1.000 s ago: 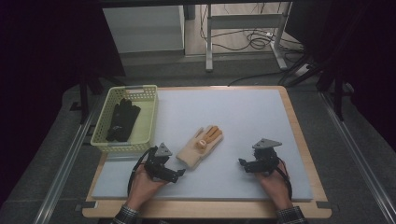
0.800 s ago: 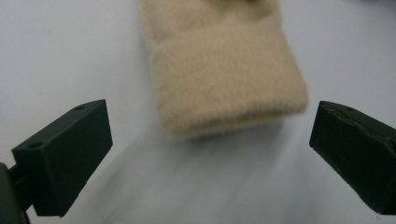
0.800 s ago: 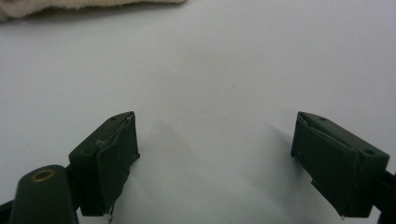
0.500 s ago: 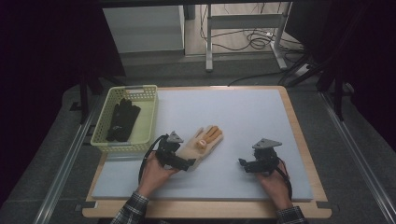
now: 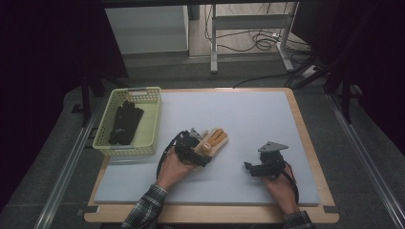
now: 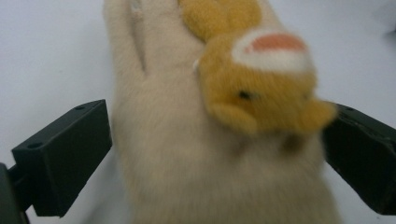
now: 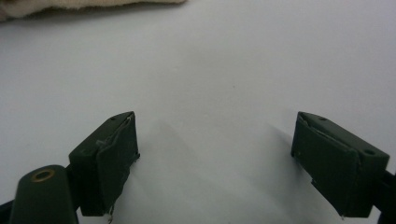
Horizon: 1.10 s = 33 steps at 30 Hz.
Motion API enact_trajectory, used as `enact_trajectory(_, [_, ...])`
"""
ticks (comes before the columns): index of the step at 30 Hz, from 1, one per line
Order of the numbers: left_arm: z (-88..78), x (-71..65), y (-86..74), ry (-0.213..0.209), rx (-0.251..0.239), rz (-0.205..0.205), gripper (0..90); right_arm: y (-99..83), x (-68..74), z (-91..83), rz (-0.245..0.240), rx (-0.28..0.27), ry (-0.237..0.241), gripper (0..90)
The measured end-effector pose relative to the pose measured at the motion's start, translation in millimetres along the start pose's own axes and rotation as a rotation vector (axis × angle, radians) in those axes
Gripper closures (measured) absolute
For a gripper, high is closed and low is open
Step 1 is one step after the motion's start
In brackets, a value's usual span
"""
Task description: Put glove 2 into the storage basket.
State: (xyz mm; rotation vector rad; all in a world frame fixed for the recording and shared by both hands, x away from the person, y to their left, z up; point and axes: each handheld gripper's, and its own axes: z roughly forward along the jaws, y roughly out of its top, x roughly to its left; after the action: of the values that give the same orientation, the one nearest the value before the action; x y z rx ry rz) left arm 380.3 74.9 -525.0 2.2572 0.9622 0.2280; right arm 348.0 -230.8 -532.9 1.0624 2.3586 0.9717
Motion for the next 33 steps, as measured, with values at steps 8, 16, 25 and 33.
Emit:
enact_trajectory(8, [16.8,-4.5,5.4,0.050,0.049,0.022,0.0,0.0,0.1,0.0,0.000,0.000,0.000,14.3])
enact_trajectory(16, [10.9,-6.9,5.2,0.031,0.043,0.049,24.0,0.0,0.1,0.0,0.000,0.000,-0.001,14.2])
enact_trajectory(25, [4.0,-7.4,4.9,0.017,0.046,0.044,55.4,-0.1,0.0,0.0,-0.002,0.000,-0.002,14.2])
enact_trajectory(33, [1.5,-2.9,3.7,-0.012,0.030,0.008,62.7,-0.1,0.1,0.0,-0.002,0.000,-0.002,14.2])
